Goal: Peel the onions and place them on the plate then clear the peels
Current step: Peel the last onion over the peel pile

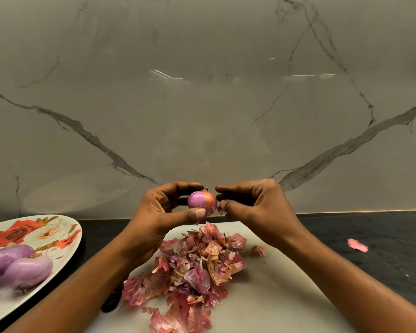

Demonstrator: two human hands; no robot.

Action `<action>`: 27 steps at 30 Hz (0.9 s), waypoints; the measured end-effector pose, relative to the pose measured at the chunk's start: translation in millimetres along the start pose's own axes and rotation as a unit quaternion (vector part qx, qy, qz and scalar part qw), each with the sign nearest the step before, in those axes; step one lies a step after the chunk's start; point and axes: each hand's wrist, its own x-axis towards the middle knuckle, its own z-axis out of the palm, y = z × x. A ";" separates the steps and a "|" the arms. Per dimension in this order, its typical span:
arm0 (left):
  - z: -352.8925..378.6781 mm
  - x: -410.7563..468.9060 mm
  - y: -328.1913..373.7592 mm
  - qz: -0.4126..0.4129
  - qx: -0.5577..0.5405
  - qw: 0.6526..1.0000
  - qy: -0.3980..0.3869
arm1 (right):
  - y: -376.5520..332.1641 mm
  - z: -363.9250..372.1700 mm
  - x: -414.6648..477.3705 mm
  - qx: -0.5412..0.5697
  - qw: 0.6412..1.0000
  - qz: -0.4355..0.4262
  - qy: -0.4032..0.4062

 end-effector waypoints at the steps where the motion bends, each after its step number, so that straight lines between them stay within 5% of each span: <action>1: 0.0 0.0 -0.5 0.003 0.003 1.000 -0.003 | -1.2 0.3 -0.1 0.017 1.000 0.000 -0.011; 15: 0.6 -2.8 -4.5 0.008 0.011 0.999 -0.046 | -3.6 -3.0 -3.5 -0.087 0.992 -0.077 -0.039; 27: -0.8 -2.5 -5.2 0.000 0.044 0.998 -0.043 | -6.2 -1.5 -6.8 -0.065 0.992 -0.075 -0.080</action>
